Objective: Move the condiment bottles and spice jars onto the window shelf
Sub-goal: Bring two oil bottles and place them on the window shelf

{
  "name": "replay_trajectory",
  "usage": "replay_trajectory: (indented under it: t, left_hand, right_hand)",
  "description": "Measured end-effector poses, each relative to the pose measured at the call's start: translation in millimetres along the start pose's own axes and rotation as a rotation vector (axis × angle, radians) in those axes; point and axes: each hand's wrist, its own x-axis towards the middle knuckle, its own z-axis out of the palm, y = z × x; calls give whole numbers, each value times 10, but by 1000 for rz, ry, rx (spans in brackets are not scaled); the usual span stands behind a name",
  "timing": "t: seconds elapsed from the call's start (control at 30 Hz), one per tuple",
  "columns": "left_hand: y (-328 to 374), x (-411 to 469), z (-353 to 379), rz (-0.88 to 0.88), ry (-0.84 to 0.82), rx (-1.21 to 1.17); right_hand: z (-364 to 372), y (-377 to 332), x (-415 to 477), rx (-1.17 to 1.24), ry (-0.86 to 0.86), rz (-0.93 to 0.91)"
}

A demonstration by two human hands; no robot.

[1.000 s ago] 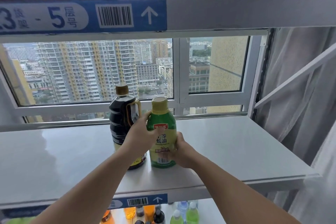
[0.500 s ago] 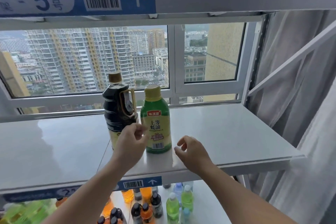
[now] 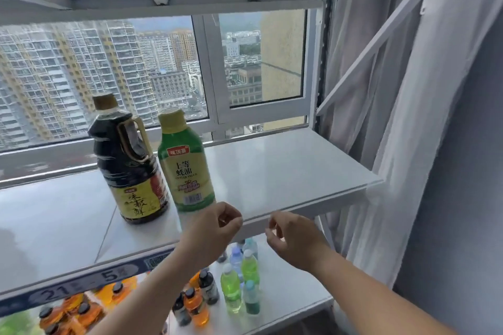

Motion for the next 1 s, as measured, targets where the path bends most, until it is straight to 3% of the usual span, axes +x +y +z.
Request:
replay_trajectory:
  t: [0.13, 0.57, 0.73, 1.0]
  left_hand:
    - [45, -159, 163, 72, -120, -54]
    - [360, -1121, 631, 348, -435, -55]
    - [687, -1637, 834, 465, -556, -93]
    - [1415, -2453, 1066, 584, -618, -121]
  right_hand:
    - [-246, 59, -437, -16, -66, 155]
    - [-814, -433, -2420, -43, 116, 662]
    - [-1066, -651, -3105, -84, 194, 771]
    - [-1630, -864, -4139, -100, 331, 868]
